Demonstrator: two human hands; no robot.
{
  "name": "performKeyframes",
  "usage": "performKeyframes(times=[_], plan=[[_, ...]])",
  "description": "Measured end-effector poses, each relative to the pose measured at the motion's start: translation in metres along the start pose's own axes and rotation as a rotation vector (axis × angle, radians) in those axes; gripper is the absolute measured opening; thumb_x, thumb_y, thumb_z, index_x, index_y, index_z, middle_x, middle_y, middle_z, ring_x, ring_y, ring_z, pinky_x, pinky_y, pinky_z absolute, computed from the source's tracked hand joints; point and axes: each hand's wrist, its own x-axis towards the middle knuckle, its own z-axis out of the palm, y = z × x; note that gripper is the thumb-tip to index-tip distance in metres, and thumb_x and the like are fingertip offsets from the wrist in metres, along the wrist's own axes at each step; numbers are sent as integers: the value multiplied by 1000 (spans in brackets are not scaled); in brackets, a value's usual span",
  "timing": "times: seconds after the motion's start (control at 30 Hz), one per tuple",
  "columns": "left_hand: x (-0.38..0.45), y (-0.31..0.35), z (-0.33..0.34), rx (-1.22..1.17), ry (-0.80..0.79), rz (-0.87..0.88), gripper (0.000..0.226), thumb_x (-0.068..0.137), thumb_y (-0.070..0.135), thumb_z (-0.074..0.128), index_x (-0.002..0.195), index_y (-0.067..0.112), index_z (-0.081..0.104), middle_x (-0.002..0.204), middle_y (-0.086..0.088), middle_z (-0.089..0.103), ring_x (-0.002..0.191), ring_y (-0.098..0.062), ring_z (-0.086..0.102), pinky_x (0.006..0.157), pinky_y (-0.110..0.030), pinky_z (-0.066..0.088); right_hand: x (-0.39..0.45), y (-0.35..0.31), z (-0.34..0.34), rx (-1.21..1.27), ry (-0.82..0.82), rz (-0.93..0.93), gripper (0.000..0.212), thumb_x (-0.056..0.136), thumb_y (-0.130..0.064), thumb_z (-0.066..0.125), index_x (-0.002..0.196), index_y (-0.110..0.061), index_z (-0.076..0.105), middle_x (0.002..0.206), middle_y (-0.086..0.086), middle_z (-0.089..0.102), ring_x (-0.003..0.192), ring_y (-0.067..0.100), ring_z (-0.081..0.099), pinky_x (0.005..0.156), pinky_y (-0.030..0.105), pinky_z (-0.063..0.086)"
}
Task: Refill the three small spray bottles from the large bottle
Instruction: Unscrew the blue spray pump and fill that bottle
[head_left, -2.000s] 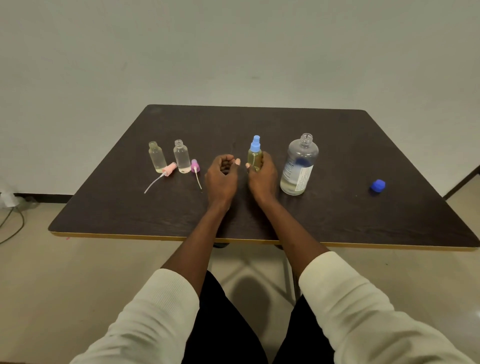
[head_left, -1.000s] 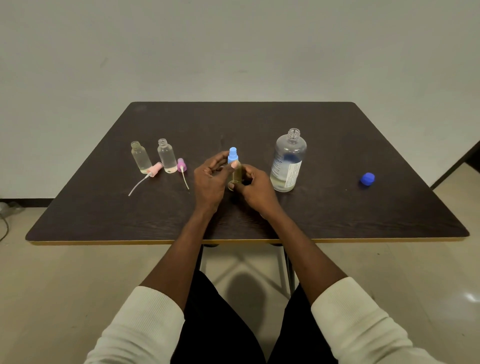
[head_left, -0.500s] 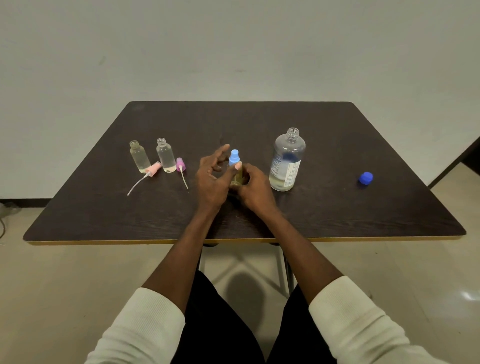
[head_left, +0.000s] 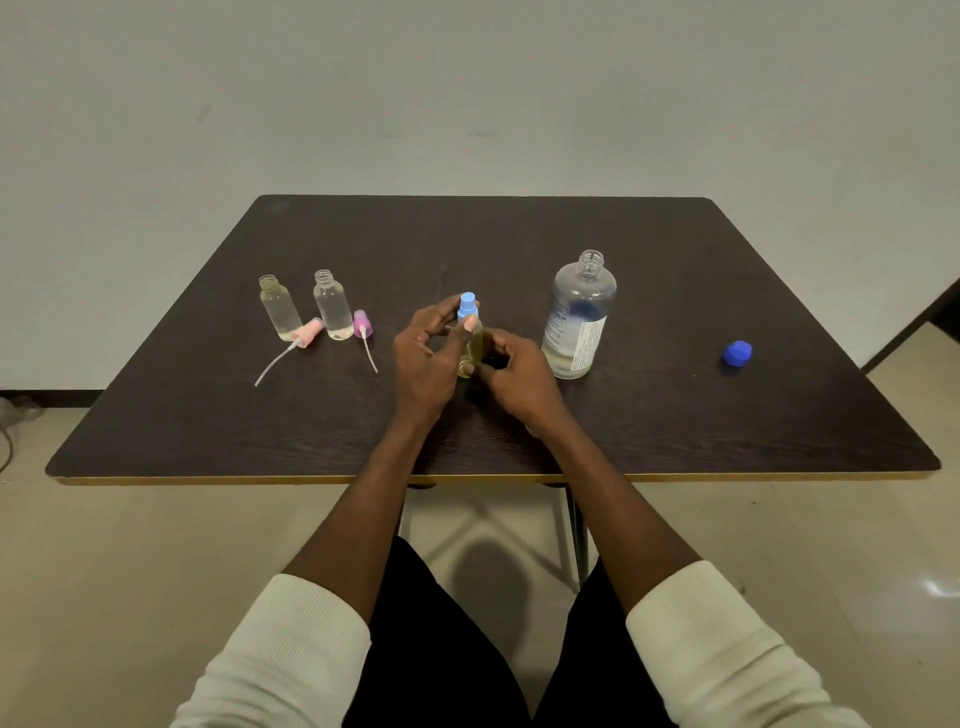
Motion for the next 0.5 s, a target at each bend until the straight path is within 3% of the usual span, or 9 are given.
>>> performKeyframes(times=[0.13, 0.27, 0.37, 0.43, 0.5], plan=[[-1, 2, 1, 0, 64, 2, 28, 83, 13, 79, 111, 17, 73, 110, -7, 69, 98, -14, 69, 89, -24, 53, 1, 3, 3, -11, 91, 36, 27, 72, -16, 82, 95, -14, 68, 86, -2, 71, 81, 16, 66, 79, 43, 55], [-2, 5, 2, 50, 104, 48, 32, 78, 17, 84, 107, 25, 71, 107, -9, 67, 89, -7, 63, 85, -24, 53, 1, 2, 4, -77, 84, 34, 32, 70, -22, 83, 86, -14, 57, 77, -6, 62, 68, 7, 55, 66, 32, 51], [-1, 2, -1, 89, 51, 117, 34, 80, 24, 81, 112, 23, 70, 103, -9, 66, 91, -23, 62, 82, -25, 52, 1, 1, 4, -113, 74, 19, 34, 70, -25, 83, 86, -18, 54, 76, -10, 59, 64, 1, 51, 61, 21, 46], [-1, 1, -2, 90, 40, 140, 28, 81, 30, 79, 108, 24, 71, 101, -5, 66, 94, -28, 61, 81, -34, 54, 0, 1, 4, -102, 71, 17, 34, 71, -25, 83, 87, -18, 55, 76, -11, 59, 63, -2, 51, 60, 17, 44], [-1, -1, -2, 50, 30, 124, 23, 84, 29, 76, 106, 27, 69, 106, -1, 68, 98, -29, 64, 81, -53, 55, 1, 1, 4, -103, 72, 17, 34, 71, -26, 83, 89, -16, 56, 79, -9, 61, 66, 1, 53, 62, 21, 47]])
